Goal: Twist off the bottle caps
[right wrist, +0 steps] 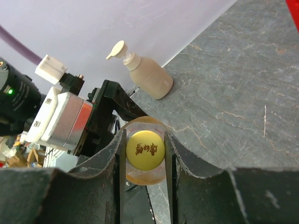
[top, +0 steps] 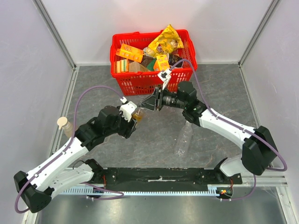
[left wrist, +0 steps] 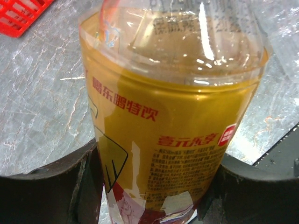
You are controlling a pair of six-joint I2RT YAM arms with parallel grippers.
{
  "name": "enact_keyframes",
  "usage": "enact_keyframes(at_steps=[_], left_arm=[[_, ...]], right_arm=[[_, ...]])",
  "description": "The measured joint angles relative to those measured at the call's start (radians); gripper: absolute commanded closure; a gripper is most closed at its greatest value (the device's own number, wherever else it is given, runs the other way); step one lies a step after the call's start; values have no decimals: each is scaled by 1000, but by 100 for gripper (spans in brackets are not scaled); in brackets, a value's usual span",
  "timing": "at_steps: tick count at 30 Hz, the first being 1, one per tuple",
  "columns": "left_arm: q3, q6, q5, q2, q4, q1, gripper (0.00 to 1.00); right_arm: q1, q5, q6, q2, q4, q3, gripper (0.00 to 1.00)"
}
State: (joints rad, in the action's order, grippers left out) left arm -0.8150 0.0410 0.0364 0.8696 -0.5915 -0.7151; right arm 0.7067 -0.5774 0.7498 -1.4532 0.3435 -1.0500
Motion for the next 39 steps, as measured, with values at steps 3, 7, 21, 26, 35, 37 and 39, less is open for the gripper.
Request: enact_keyframes(at_steps=[3, 7, 21, 26, 35, 37, 39], left_arm=[[-5, 1, -47, -19, 3, 0, 63], [-11, 1, -121, -50, 4, 0, 63], [-34, 6, -540, -111, 7, 3, 63], [-45, 8, -703, -110, 11, 8, 63], [-50, 5, -946, -90, 31, 10, 62], [-50, 5, -984, -88, 40, 10, 62], [-50, 5, -1014, -84, 45, 10, 62]], right_arm=[[0, -26, -38, 31, 2, 7, 100], [0, -83, -84, 63, 17, 8, 100], [0, -330, -184, 214, 135, 71, 100], [8, -409, -172, 256, 207, 91, 100], [14, -498, -33, 274, 474, 143, 100], [14, -506, -5, 274, 523, 144, 100], [14, -506, 8, 275, 551, 144, 100]])
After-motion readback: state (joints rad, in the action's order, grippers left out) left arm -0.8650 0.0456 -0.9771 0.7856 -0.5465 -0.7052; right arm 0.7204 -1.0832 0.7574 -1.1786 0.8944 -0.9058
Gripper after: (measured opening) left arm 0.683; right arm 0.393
